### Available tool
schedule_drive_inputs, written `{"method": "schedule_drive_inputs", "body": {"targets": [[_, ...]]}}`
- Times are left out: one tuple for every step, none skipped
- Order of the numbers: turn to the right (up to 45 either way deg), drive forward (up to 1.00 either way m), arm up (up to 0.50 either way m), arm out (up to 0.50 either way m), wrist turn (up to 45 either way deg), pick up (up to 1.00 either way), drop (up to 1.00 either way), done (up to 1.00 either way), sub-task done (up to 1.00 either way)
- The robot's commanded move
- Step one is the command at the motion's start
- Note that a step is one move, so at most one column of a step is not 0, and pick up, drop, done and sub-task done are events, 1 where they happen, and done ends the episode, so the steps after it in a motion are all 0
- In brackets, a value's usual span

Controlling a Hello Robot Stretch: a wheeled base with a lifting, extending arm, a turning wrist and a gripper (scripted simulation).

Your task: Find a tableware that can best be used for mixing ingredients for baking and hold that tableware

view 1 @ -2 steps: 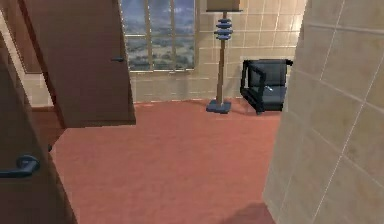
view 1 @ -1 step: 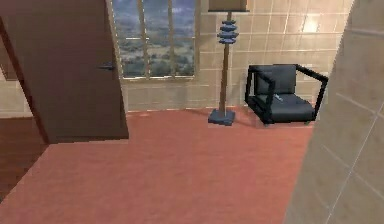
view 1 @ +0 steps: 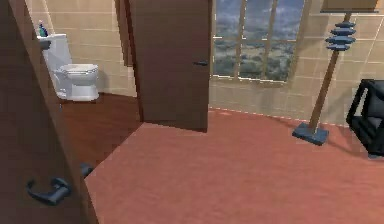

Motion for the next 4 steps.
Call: {"method": "schedule_drive_inputs", "body": {"targets": [[0.0, 1.00, 0.00, 0.00, 0.0, 0.00, 0.00, 0.00, 0.00], [-9.0, 0.00, 0.00, 0.00, 0.0, 0.00, 0.00, 0.00, 0.00], [0.0, 0.05, 0.00, 0.00, 0.0, 0.00, 0.00, 0.00, 0.00], [-45.0, 0.00, 0.00, 0.00, 0.0, 0.00, 0.00, 0.00, 0.00]]}}
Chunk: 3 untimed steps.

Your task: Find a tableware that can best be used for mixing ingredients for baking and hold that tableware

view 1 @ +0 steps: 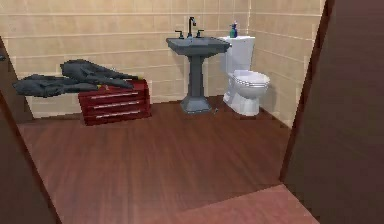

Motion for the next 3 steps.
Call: {"method": "schedule_drive_inputs", "body": {"targets": [[-15.0, 0.00, 0.00, 0.00, 0.0, 0.00, 0.00, 0.00, 0.00], [0.0, 1.00, 0.00, 0.00, 0.0, 0.00, 0.00, 0.00, 0.00], [-6.0, 0.00, 0.00, 0.00, 0.0, 0.00, 0.00, 0.00, 0.00]]}}
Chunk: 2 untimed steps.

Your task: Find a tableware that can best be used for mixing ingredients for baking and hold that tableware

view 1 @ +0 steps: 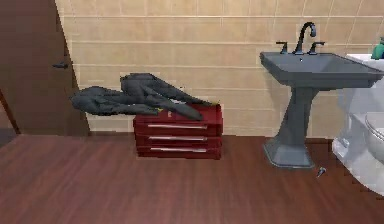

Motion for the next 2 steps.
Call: {"method": "schedule_drive_inputs", "body": {"targets": [[0.0, 0.30, 0.00, 0.00, 0.0, 0.00, 0.00, 0.00, 0.00], [-45.0, 0.00, 0.00, 0.00, 0.0, 0.00, 0.00, 0.00, 0.00]]}}
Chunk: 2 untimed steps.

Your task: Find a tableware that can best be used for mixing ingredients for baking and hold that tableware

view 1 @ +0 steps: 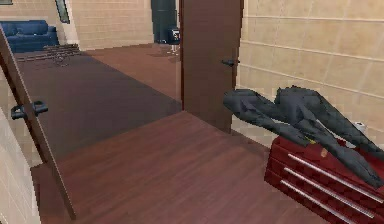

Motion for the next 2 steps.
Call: {"method": "schedule_drive_inputs", "body": {"targets": [[-3.0, 0.00, 0.00, 0.00, 0.0, 0.00, 0.00, 0.00, 0.00], [0.0, 1.00, 0.00, 0.00, 0.0, 0.00, 0.00, 0.00, 0.00]]}}
